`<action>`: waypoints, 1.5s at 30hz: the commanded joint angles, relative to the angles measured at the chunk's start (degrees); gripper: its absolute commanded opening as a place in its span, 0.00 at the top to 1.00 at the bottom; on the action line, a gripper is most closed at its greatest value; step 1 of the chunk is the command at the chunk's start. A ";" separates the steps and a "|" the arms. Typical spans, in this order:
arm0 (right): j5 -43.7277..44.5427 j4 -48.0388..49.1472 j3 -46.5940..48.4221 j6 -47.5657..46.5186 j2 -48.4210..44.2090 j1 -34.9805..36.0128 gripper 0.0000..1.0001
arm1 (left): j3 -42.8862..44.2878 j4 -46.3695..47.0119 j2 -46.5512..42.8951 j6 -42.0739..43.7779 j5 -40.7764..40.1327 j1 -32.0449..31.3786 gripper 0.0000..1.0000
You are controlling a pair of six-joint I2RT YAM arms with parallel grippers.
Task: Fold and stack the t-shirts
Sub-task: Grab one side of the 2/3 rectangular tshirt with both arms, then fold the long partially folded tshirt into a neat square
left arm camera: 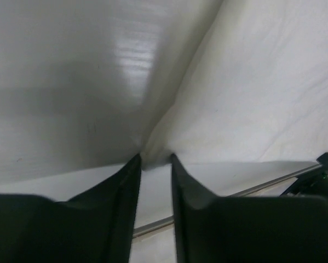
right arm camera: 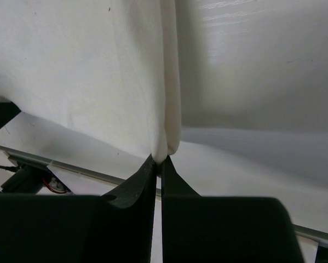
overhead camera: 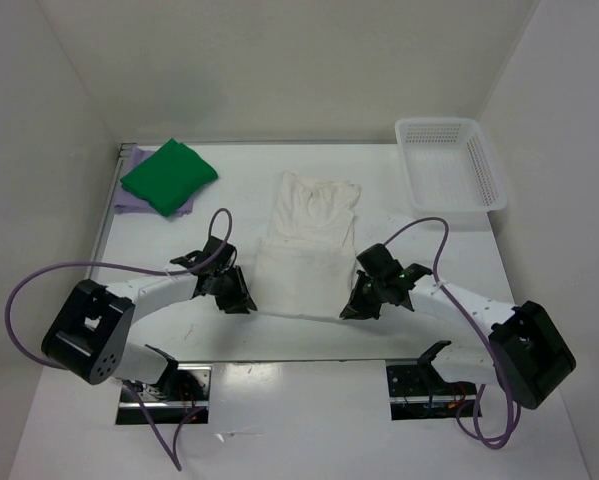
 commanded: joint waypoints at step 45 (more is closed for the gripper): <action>1.44 -4.18 75.89 -20.35 57.24 -30.41 0.82 | 93.68 -5.68 57.12 14.08 -17.10 9.03 0.83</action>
